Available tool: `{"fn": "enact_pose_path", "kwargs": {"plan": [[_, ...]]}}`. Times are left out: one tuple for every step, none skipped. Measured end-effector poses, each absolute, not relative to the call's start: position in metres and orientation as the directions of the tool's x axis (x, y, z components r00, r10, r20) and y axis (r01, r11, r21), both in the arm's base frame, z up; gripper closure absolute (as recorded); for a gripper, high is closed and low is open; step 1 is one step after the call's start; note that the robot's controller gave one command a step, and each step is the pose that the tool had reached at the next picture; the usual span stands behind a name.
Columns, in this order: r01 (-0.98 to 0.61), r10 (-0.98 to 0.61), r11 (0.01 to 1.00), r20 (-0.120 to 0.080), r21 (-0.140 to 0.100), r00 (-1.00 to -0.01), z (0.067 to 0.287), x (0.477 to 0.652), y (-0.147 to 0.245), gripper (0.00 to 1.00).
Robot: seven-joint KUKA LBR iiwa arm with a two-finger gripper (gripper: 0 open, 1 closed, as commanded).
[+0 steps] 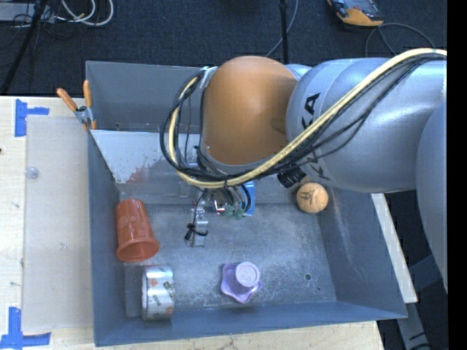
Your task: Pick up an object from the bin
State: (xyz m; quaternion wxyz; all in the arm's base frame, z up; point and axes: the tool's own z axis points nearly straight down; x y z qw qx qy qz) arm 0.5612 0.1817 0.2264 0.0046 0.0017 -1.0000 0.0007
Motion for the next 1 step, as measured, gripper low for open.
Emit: {"fn": "enact_pose_path", "kwargs": {"plan": [[0.001,0.001,1.000,0.001,0.000,-1.000,0.2313,0.5628,0.1807,0.00]]}}
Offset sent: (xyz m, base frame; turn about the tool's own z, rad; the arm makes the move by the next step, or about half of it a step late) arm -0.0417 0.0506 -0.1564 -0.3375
